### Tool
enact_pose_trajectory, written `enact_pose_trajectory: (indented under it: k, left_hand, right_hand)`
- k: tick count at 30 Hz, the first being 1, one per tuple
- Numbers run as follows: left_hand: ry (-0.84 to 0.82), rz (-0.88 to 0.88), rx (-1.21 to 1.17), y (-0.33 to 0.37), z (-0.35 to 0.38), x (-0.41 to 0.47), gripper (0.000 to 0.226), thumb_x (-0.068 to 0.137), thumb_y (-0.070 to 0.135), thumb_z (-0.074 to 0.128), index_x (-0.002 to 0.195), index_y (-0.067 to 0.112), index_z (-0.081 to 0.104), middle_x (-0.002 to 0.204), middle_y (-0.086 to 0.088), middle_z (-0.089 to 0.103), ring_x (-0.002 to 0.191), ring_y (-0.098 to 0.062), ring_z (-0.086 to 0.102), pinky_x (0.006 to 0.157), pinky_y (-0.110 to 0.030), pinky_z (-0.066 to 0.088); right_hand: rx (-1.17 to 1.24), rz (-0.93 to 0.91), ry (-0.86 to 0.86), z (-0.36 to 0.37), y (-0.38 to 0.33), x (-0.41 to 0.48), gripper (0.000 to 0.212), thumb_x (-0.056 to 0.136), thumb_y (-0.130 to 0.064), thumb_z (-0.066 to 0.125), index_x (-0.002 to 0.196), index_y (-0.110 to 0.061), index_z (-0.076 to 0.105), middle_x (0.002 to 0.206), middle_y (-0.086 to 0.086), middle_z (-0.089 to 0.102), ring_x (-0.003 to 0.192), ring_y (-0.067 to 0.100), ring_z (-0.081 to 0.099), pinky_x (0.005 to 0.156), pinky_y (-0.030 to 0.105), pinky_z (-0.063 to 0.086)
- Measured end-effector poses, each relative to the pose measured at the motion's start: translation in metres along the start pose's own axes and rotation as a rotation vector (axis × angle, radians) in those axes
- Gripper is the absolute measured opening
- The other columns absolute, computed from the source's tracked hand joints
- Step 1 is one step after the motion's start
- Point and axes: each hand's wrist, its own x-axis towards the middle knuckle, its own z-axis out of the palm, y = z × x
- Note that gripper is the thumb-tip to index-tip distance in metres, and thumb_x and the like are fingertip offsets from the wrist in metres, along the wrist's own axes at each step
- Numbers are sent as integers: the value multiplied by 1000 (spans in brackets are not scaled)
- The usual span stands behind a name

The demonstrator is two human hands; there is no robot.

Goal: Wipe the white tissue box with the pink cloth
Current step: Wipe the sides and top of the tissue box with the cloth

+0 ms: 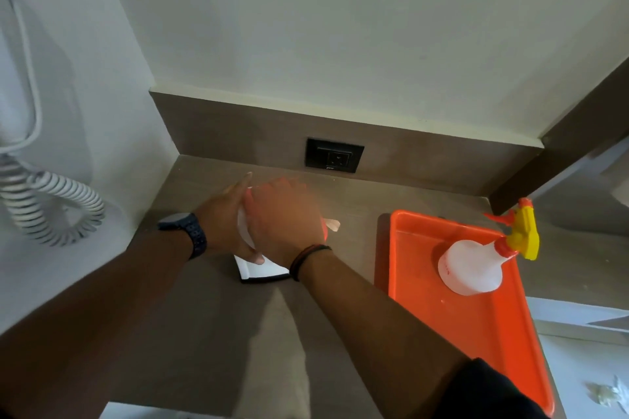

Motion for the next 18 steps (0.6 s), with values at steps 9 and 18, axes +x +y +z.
enact_pose_trajectory:
  k: [9,18]
  left_hand:
    - [-8,-25,-20,-5,3,1,161,31,55,92,144,19,-17,146,-9,38,130,-30,38,106,-45,35]
    - [48,-56,-1,-9,11,7,160,15,79,69,143,28,-13,137,-4,50,124,-24,47,104,-37,35]
  right_hand:
    - [56,-5,-15,-5,20,-4,44,90,-32,57,133,-21,57,142,9,54,133,33,43,108,50,39]
    - [66,-34,62,-1,4,-1,30,85,-23,61,114,-19,67,125,8,64,123,35,47,95,48,46]
